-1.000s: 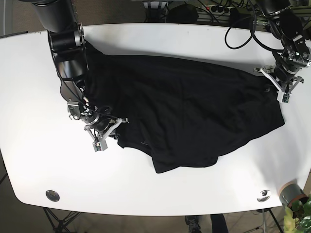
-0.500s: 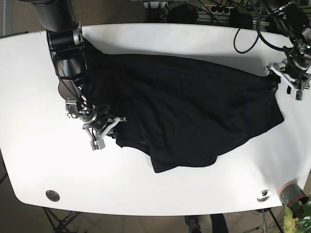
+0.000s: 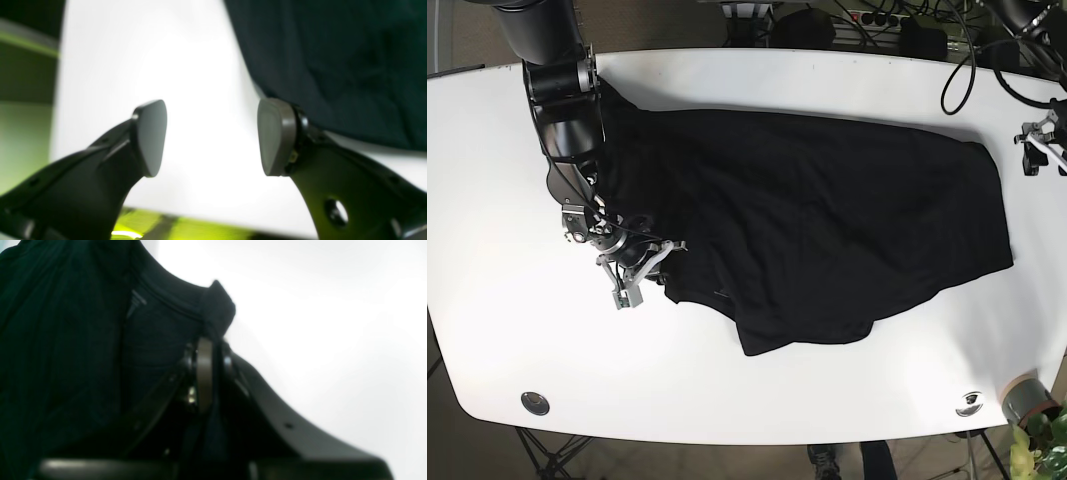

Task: Fold the T-shirt properly
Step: 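Release the left gripper and regrasp the shirt's side edge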

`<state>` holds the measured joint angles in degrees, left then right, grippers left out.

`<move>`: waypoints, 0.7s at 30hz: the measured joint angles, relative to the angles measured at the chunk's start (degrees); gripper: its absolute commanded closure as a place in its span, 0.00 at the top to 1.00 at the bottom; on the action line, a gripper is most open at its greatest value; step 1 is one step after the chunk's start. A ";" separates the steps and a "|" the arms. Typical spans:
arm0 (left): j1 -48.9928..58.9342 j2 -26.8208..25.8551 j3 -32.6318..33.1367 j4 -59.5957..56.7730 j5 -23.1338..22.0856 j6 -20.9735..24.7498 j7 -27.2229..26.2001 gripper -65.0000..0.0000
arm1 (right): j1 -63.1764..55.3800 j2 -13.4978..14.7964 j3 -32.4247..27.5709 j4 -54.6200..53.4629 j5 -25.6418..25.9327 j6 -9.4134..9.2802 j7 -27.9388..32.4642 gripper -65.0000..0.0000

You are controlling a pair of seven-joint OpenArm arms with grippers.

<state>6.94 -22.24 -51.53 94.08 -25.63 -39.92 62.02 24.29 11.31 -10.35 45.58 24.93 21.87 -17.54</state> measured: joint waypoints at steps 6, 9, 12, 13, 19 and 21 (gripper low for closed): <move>-10.49 -0.48 -0.09 -10.84 1.92 -0.13 -1.99 0.60 | 0.02 -0.04 0.00 0.04 0.04 0.04 0.07 0.04; -14.56 -0.74 -0.31 -17.09 6.25 0.09 -1.03 0.60 | -0.11 0.00 0.00 0.00 0.37 0.02 0.17 0.04; -18.36 -1.05 -0.28 -22.18 9.31 0.02 -3.52 0.60 | -0.11 -0.02 0.00 0.02 0.39 -0.02 0.22 0.04; -19.80 -1.18 -0.28 -23.63 10.38 0.02 -5.66 0.60 | -0.09 -0.02 0.02 0.02 0.44 0.00 0.33 0.04; -25.83 -1.22 -0.22 -33.86 19.17 0.15 -13.77 0.60 | -0.11 -0.02 0.02 0.00 0.44 0.04 0.42 0.04; -27.02 -1.62 -0.22 -36.96 20.00 0.07 -15.74 0.60 | -0.09 -0.04 0.00 0.00 0.44 0.02 0.39 0.04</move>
<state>-20.08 -23.86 -51.75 57.12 -5.63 -39.86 46.28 24.21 11.27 -10.35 45.58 25.36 21.89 -17.15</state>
